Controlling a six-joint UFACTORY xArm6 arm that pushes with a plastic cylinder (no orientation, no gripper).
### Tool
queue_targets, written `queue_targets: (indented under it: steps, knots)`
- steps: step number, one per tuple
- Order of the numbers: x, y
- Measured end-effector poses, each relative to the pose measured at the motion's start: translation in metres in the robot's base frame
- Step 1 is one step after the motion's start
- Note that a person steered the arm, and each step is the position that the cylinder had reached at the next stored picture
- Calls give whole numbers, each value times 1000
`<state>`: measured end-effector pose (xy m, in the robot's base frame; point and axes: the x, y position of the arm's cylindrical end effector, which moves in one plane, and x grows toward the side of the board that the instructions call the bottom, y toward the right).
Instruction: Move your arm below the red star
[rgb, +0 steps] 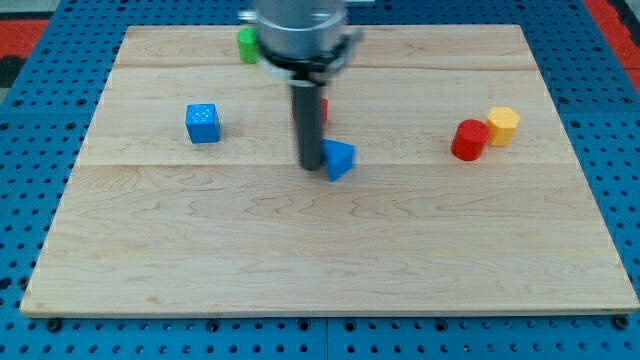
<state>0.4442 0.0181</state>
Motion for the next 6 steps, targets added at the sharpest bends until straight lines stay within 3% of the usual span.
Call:
queue_targets:
  steps: [1, 3, 5, 6]
  knots:
    - [3, 70]
    - [9, 102]
    - [-3, -16]
    - [-4, -19]
